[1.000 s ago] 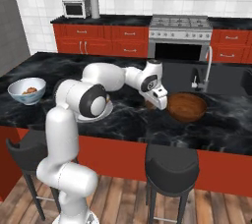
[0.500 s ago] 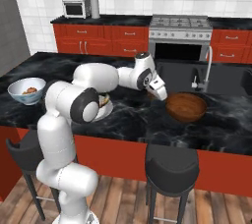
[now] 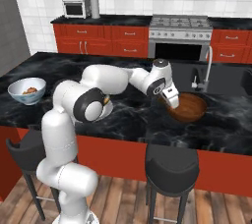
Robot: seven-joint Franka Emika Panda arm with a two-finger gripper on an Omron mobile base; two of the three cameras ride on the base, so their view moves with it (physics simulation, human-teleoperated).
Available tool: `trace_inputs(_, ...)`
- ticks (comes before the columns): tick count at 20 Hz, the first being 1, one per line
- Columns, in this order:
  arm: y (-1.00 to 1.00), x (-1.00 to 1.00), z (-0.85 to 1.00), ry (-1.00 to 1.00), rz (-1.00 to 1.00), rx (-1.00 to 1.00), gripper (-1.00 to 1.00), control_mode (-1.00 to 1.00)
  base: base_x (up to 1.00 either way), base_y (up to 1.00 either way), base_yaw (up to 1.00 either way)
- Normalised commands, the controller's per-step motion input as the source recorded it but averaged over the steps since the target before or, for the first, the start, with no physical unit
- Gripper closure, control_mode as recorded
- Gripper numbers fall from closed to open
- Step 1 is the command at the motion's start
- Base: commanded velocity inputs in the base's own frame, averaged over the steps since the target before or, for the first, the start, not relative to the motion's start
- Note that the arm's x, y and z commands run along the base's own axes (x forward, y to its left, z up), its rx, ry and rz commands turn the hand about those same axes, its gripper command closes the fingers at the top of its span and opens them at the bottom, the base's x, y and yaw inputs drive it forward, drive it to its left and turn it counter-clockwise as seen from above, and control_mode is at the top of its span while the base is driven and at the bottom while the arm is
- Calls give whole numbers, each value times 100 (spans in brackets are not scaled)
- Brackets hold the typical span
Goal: Take the fruits from the plate on the dining counter and place two fruits in each bowl.
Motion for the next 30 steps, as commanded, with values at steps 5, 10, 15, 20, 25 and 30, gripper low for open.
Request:
trace_inputs(5,-54,2,3,0,-9,23,100,-100,0,0,0)
trace_inputs(10,-19,26,-16,8,-6,5,-100,-100,0,0,0)
trace_inputs(15,0,29,-29,7,0,0,-100,-100,0,0,0)
trace_inputs(20,0,25,-17,11,0,0,-100,-100,0,0,0)
trace_inputs(25,0,9,11,7,0,0,-100,-100,0,0,0)
trace_inputs(30,32,-39,57,-2,9,0,-100,-100,0,0,0)
